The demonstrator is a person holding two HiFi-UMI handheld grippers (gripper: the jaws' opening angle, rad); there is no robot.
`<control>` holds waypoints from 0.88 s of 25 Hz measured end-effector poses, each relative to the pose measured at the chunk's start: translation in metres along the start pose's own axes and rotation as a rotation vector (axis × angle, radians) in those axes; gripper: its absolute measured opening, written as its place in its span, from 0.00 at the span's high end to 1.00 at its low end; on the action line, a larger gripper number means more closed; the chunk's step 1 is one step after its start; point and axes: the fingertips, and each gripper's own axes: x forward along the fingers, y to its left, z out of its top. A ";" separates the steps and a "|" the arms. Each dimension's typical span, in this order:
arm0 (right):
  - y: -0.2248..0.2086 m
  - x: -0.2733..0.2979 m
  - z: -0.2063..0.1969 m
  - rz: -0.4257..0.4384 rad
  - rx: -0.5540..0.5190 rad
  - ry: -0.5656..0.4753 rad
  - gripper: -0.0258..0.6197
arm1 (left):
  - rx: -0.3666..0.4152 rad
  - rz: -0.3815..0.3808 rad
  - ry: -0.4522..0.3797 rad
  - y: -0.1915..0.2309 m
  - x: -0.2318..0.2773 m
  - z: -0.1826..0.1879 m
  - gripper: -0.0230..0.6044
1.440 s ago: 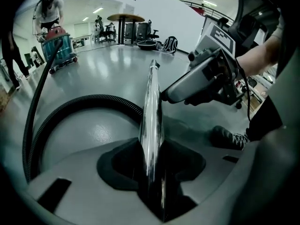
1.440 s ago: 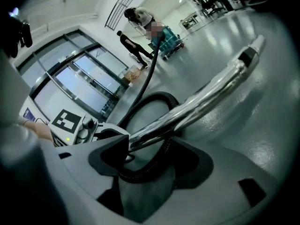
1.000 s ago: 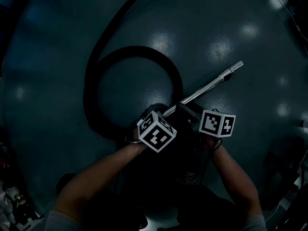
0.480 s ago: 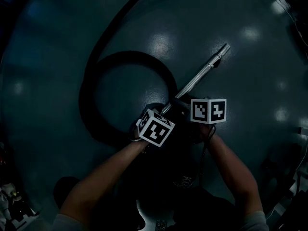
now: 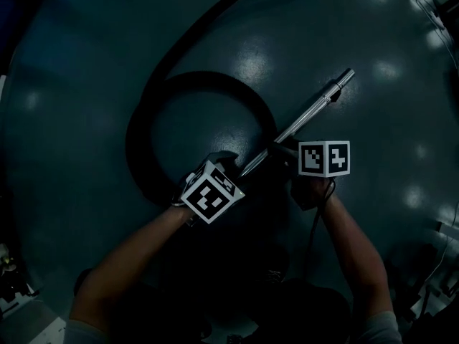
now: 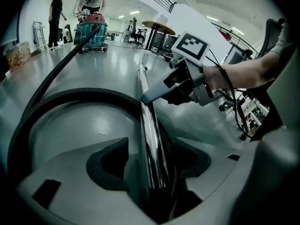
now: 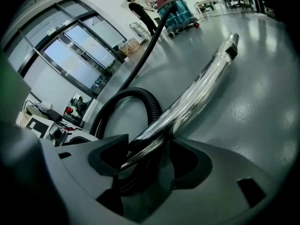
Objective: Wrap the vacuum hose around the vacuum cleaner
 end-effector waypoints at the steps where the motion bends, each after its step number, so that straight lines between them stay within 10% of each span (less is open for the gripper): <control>1: -0.001 0.002 0.005 0.004 -0.012 0.018 0.56 | 0.009 -0.016 0.017 0.001 -0.006 -0.005 0.53; 22: 0.030 0.045 0.077 0.073 -0.421 0.325 0.55 | 0.047 0.114 0.108 0.076 -0.131 -0.024 0.54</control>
